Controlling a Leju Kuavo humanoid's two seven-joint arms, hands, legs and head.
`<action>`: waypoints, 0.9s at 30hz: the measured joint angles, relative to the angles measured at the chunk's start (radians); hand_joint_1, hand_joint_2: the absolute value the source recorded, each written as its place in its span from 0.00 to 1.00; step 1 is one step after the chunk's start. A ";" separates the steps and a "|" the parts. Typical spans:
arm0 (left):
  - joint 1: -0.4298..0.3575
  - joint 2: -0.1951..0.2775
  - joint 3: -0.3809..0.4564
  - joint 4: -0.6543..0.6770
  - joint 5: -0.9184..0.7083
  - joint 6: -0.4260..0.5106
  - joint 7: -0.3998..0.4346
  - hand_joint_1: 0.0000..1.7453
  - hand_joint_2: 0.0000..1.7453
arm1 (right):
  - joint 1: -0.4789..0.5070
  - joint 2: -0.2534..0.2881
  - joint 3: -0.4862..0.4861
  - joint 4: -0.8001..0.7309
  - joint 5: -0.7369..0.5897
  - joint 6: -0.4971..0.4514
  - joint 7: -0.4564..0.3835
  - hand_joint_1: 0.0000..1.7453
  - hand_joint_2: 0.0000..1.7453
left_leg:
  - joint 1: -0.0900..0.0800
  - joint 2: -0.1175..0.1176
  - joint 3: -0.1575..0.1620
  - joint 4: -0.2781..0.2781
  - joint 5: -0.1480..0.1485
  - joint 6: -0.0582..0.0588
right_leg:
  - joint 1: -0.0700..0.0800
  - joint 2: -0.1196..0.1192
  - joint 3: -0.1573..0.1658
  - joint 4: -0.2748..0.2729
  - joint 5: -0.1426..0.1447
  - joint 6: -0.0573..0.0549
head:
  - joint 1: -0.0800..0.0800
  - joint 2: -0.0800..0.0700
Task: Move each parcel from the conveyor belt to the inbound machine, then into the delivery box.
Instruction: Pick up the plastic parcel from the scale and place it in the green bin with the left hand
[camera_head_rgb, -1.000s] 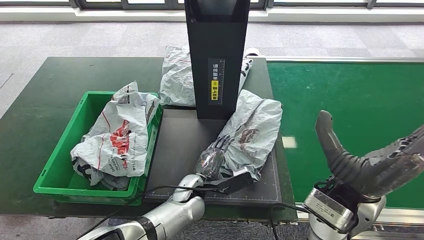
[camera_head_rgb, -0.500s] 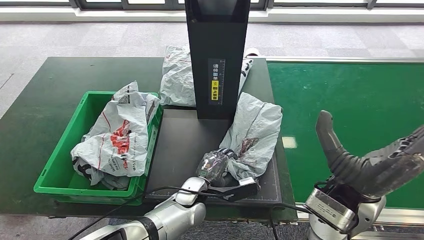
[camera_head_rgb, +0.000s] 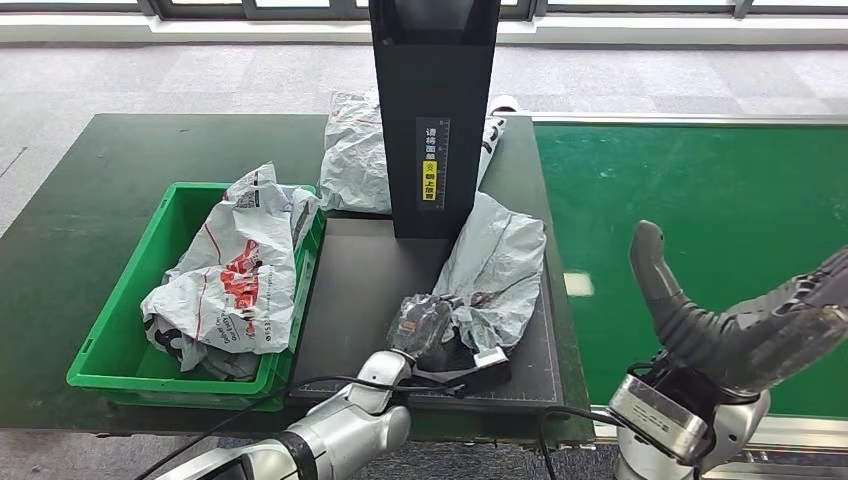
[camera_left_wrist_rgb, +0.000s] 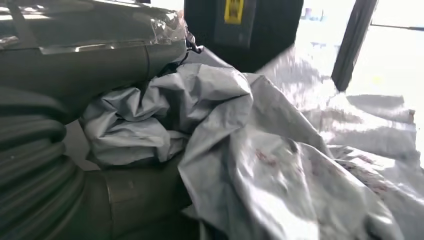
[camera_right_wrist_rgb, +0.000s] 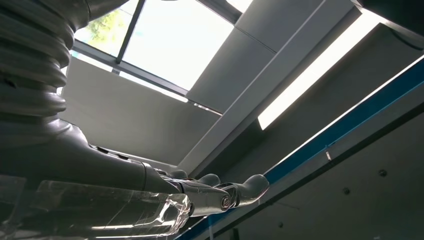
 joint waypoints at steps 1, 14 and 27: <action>0.008 0.003 0.027 -0.025 -0.100 0.016 0.004 1.00 1.00 | 0.000 0.000 0.000 0.000 0.000 0.000 0.000 0.00 1.00 | 0.000 0.000 0.000 0.000 0.000 0.000 | 0.000 0.000 0.000 0.000 0.000 0.000 | 0.000 0.000; 0.280 0.010 0.803 -0.928 -0.569 0.039 -0.312 1.00 1.00 | 0.012 -0.003 -0.050 0.000 0.011 0.000 0.002 0.00 1.00 | 0.001 0.006 0.000 -0.001 -0.001 -0.002 | 0.003 0.007 -0.003 0.001 0.000 -0.001 | 0.000 0.000; 0.342 0.028 1.010 -1.183 -0.369 0.039 -0.433 1.00 1.00 | 0.016 -0.003 -0.073 0.000 0.010 0.000 0.002 0.00 1.00 | 0.001 0.004 0.000 -0.001 -0.001 -0.001 | 0.001 0.006 -0.002 0.001 -0.001 -0.001 | 0.000 0.000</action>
